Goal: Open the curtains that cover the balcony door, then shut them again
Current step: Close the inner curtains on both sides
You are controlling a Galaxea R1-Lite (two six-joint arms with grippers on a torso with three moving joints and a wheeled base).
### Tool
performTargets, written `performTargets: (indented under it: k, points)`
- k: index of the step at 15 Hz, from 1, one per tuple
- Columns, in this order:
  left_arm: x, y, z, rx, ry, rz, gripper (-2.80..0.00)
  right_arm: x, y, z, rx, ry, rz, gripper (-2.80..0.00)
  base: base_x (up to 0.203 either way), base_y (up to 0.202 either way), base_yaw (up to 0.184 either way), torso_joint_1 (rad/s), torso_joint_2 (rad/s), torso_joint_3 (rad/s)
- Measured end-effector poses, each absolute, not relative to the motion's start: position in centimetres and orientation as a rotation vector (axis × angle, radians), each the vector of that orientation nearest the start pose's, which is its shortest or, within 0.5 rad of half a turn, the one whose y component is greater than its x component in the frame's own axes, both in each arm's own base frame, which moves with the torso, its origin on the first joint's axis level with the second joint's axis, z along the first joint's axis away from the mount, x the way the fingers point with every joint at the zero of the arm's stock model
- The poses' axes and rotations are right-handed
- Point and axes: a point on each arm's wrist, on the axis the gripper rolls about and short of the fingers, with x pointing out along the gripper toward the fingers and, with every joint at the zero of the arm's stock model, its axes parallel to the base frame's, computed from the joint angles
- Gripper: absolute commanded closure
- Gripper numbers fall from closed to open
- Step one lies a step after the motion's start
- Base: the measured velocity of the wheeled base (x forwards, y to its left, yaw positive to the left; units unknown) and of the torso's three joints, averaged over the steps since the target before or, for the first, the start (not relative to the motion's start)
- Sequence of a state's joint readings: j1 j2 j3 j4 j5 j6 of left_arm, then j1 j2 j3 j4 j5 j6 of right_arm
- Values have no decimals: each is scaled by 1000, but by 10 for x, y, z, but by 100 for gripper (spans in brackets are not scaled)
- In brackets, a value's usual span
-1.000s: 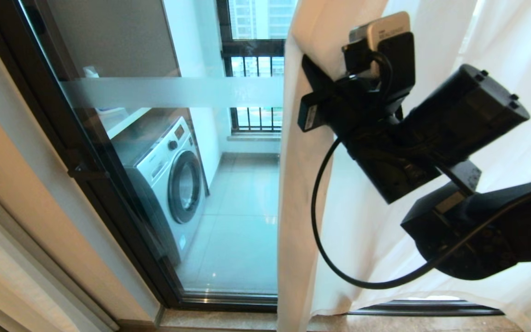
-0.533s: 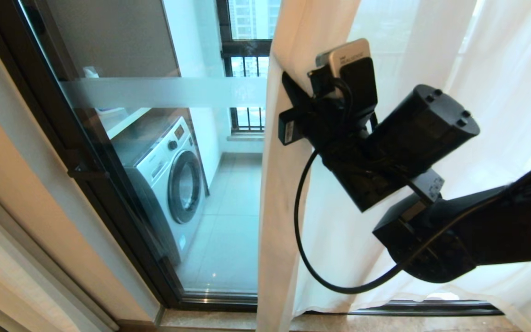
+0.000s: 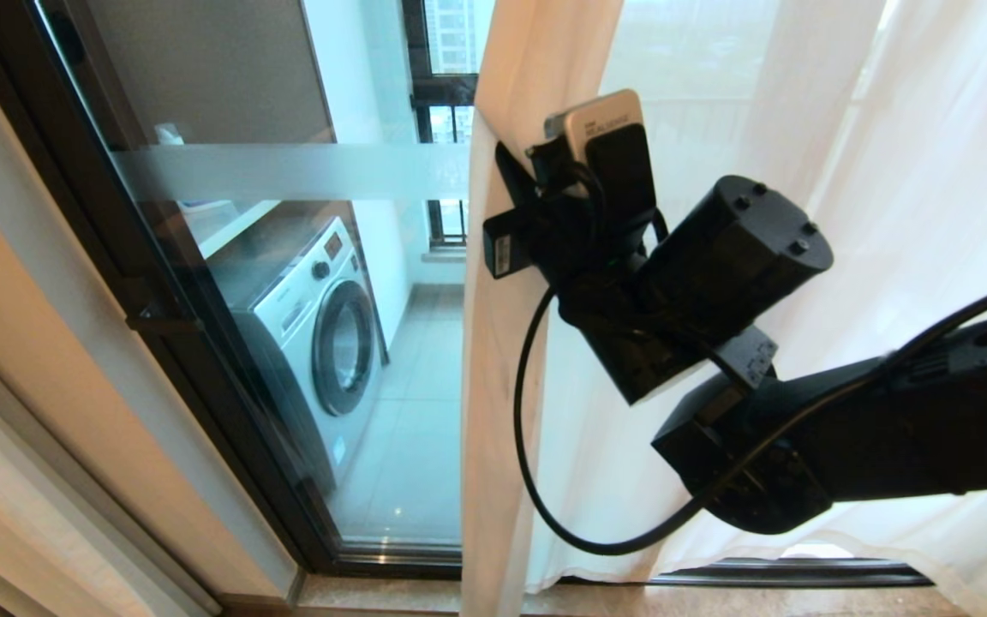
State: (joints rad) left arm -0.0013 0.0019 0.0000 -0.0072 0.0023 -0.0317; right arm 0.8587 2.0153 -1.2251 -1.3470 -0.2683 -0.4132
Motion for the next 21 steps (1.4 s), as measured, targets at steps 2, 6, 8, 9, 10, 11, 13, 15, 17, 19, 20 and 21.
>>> performTargets:
  k: [2, 6, 8, 9, 10, 11, 13, 15, 17, 19, 20, 21]
  points:
    - [-23, 0, 76, -32, -5, 1, 0, 261, 293, 252, -94, -580, 463, -211, 0, 0, 0, 0, 0, 0]
    - [-23, 0, 76, -32, -5, 1, 0, 266, 292, 249, -99, -563, 442, -280, 0, 0, 0, 0, 0, 0]
    - [-23, 0, 76, -32, -5, 1, 0, 269, 288, 249, -95, -554, 409, -280, 0, 0, 0, 0, 0, 0]
    - [-23, 0, 76, -32, -5, 1, 0, 271, 287, 249, -94, -555, 400, -280, 0, 0, 0, 0, 0, 0]
    - [-23, 0, 76, -31, -5, 1, 0, 272, 285, 249, -97, -552, 397, -280, 0, 0, 0, 0, 0, 0]
    - [-23, 0, 76, -32, -5, 1, 0, 272, 283, 249, -98, -552, 392, -280, 0, 0, 0, 0, 0, 0]
    - [-23, 0, 76, -32, -5, 1, 0, 269, 278, 250, -102, -547, 389, -280, 0, 0, 0, 0, 0, 0]
    - [-23, 0, 76, -31, -5, 1, 0, 264, 266, 251, -109, -540, 379, -280, 0, 0, 0, 0, 0, 0]
    - [-23, 0, 76, -32, -5, 1, 0, 256, 249, 250, -129, -516, 368, -280, 0, 0, 0, 0, 0, 0]
    - [-23, 0, 76, -32, -5, 2, 0, 246, 229, 248, -150, -490, 356, -280, 0, 0, 0, 0, 0, 0]
    - [-23, 0, 76, -32, -5, 1, 0, 239, 221, 247, -158, -480, 353, -280, 0, 0, 0, 0, 0, 0]
    - [-23, 0, 76, -32, -5, 2, 0, 231, 211, 245, -167, -469, 354, -280, 0, 0, 0, 0, 0, 0]
